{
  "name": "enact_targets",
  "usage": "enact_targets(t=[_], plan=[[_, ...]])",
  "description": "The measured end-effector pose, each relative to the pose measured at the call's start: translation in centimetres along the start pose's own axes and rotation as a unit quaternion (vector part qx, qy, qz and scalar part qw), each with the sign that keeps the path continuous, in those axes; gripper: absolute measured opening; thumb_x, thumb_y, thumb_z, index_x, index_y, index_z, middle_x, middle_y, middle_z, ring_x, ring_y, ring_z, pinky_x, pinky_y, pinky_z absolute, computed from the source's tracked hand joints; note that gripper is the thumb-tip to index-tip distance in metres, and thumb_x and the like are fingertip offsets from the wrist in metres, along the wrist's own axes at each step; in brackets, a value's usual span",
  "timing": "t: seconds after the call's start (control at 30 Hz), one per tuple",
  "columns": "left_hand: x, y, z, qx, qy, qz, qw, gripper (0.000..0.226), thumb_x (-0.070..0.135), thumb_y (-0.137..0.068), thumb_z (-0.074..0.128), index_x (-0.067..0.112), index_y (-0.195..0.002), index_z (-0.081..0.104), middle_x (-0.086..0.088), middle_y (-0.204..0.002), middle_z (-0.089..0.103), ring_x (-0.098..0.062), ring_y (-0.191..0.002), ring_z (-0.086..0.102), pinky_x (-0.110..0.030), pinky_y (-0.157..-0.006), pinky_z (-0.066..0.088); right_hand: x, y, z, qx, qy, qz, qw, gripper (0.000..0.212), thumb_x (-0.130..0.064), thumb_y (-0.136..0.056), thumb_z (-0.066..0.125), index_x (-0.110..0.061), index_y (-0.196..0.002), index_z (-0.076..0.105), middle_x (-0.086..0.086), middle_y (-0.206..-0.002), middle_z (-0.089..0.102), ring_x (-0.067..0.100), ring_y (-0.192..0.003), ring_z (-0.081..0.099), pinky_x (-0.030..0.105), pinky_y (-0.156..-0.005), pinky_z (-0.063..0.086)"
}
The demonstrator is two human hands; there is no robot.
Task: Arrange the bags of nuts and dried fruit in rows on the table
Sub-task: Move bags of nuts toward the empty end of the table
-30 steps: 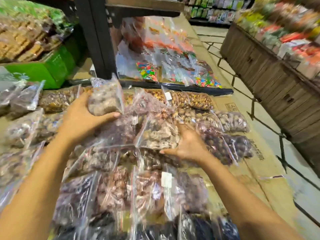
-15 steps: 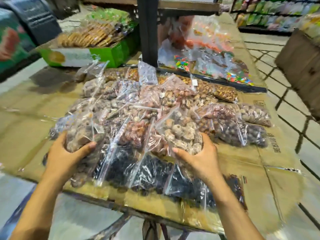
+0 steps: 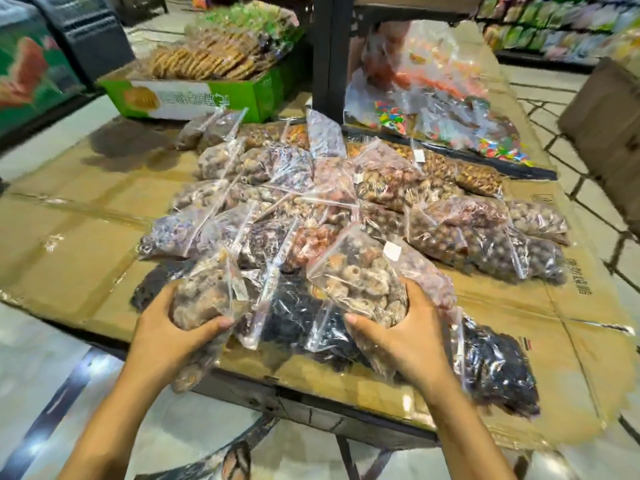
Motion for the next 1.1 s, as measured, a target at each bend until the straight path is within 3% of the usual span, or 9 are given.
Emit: enact_targets(t=[0.13,0.23,0.33,0.4,0.5,0.63,0.8,0.9,1.1], plan=[[-0.8,-4.3,-3.4,-0.037,-0.003,0.002,0.999,0.06,0.061,-0.03,0.073,0.06,-0.087,0.052,0.023,-0.094,0.056,0.0,-0.083,0.056,-0.025,-0.074,0.043,-2.4,-1.0,3.9,0.043,-0.012,0.018,0.999,0.097,-0.066,-0.043,0.081,-0.025,-0.126,0.05,-0.005,-0.119,0.062,0.017,-0.108,0.059,0.042,-0.097,0.049],[-2.4,-7.6,-6.3,-0.058,-0.021,0.008,0.998,0.08,0.069,-0.026,0.071,0.041,-0.098,0.052,0.018,-0.098,0.059,-0.006,-0.088,0.057,-0.022,-0.076,0.043,-4.4,-2.1,7.5,0.066,-0.006,0.023,0.998,0.098,-0.065,-0.047,0.082,-0.024,-0.13,0.048,-0.006,-0.122,0.059,0.016,-0.111,0.056,0.041,-0.099,0.048],[-4.6,-10.6,-8.4,-0.084,-0.048,0.026,0.995,0.117,0.088,-0.022,0.069,0.024,-0.119,0.057,0.0,-0.111,0.066,-0.02,-0.1,0.062,-0.034,-0.085,0.049,-6.0,-2.7,10.6,0.072,-0.004,0.033,0.997,0.095,-0.06,-0.05,0.084,-0.025,-0.13,0.047,-0.008,-0.123,0.055,0.015,-0.112,0.054,0.038,-0.099,0.046],[-5.8,-12.0,-9.6,-0.085,-0.033,0.016,0.996,0.111,0.084,-0.024,0.071,0.023,-0.116,0.058,0.002,-0.107,0.067,-0.016,-0.097,0.062,-0.024,-0.081,0.047,-6.6,-2.8,11.8,0.077,0.002,0.035,0.996,0.104,-0.07,-0.045,0.08,-0.024,-0.133,0.047,-0.006,-0.128,0.055,0.016,-0.116,0.053,0.038,-0.1,0.044],[-6.3,-13.2,-11.2,-0.069,-0.008,0.002,0.998,0.068,0.065,-0.033,0.071,0.038,-0.093,0.054,0.021,-0.09,0.064,0.012,-0.079,0.059,-0.005,-0.064,0.04,-7.9,-3.2,13.4,0.071,0.035,0.035,0.996,0.113,-0.077,-0.042,0.074,-0.023,-0.136,0.043,0.001,-0.136,0.052,0.022,-0.121,0.05,0.043,-0.103,0.042],[-7.5,-13.6,-13.9,-0.037,0.007,0.003,0.999,0.065,0.064,-0.037,0.085,0.042,-0.089,0.051,0.029,-0.08,0.065,0.024,-0.076,0.055,0.0,-0.061,0.039,-11.3,-5.2,16.9,0.038,0.052,0.011,0.998,0.111,-0.081,-0.04,0.072,-0.025,-0.132,0.045,0.002,-0.13,0.056,0.024,-0.116,0.055,0.045,-0.1,0.046],[-11.0,-14.5,-18.4,0.001,0.026,-0.021,0.999,0.072,0.08,-0.028,0.075,0.053,-0.09,0.052,0.028,-0.09,0.064,0.017,-0.083,0.057,0.0,-0.063,0.039,-16.6,-6.9,22.9,0.02,0.087,-0.064,0.994,0.072,-0.06,-0.052,0.082,-0.026,-0.11,0.056,-0.004,-0.103,0.067,0.016,-0.095,0.063,0.036,-0.086,0.053],[-13.5,-15.6,-21.6,-0.004,0.025,-0.03,0.999,0.078,0.086,-0.028,0.07,0.051,-0.095,0.051,0.021,-0.1,0.063,0.014,-0.088,0.058,-0.002,-0.067,0.04,-19.4,-7.0,27.7,0.005,0.114,-0.092,0.989,0.073,-0.063,-0.053,0.08,-0.028,-0.11,0.054,-0.003,-0.107,0.065,0.016,-0.101,0.06,0.035,-0.089,0.051],[-19.5,-19.5,-29.5,-0.023,-0.018,-0.023,0.999,0.092,0.081,-0.032,0.076,0.034,-0.108,0.054,0.006,-0.107,0.064,-0.01,-0.098,0.062,-0.029,-0.082,0.052,-22.6,-7.5,38.6,0.0,0.108,-0.078,0.991,0.08,-0.073,-0.048,0.077,-0.027,-0.11,0.057,-0.002,-0.102,0.068,0.018,-0.095,0.065,0.04,-0.083,0.055]])
Point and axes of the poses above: each hand's wrist, its own y-axis away from the middle knuckle, its own z-axis out of the palm, x = y × z, the point moved 10 cm from there along -y, towards the middle knuckle
